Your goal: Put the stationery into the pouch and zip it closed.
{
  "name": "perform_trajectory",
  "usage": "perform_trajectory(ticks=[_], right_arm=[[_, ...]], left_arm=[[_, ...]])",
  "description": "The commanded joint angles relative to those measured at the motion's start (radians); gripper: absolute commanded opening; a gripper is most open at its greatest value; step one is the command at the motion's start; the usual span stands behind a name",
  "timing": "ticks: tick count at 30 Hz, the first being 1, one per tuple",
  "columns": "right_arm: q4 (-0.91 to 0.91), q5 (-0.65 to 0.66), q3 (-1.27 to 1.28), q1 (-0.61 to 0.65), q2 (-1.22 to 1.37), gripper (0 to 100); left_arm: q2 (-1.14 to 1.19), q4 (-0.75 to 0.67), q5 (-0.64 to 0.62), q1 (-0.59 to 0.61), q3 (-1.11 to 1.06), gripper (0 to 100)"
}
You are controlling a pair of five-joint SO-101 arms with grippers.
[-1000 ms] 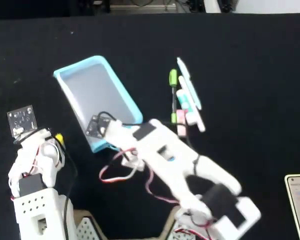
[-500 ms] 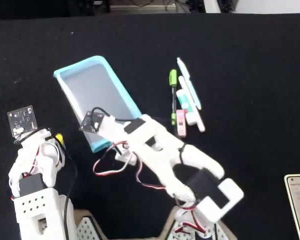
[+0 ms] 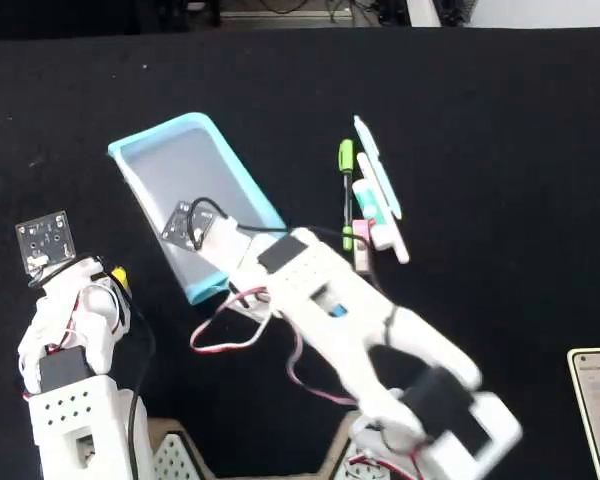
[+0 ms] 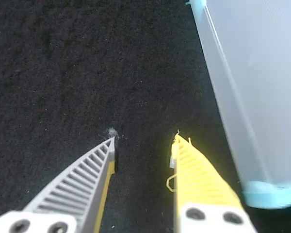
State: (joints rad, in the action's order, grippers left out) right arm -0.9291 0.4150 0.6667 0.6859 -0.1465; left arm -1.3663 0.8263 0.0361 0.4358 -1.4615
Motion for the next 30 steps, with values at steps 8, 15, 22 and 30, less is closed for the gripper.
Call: perform_trajectory(ticks=[8, 15, 22, 30], right_arm=[[0.153, -0.009, 0.165, 0.008, -0.507, 1.0], [0.193, -0.009, 0.243, 0.009, -0.608, 1.0], [0.199, -0.043, 0.254, 0.009, -0.615, 1.0], [0.203, -0.066, 0.251, 0.011, -0.611, 1.1]], left_arm=[[-0.011, 0.046, -0.003, -0.282, 0.021, 19], [-0.012, 0.190, -0.008, -0.357, 0.170, 19], [-0.012, 0.334, -0.009, -0.447, 0.344, 19], [-0.012, 0.333, -0.009, -0.547, 0.325, 22]])
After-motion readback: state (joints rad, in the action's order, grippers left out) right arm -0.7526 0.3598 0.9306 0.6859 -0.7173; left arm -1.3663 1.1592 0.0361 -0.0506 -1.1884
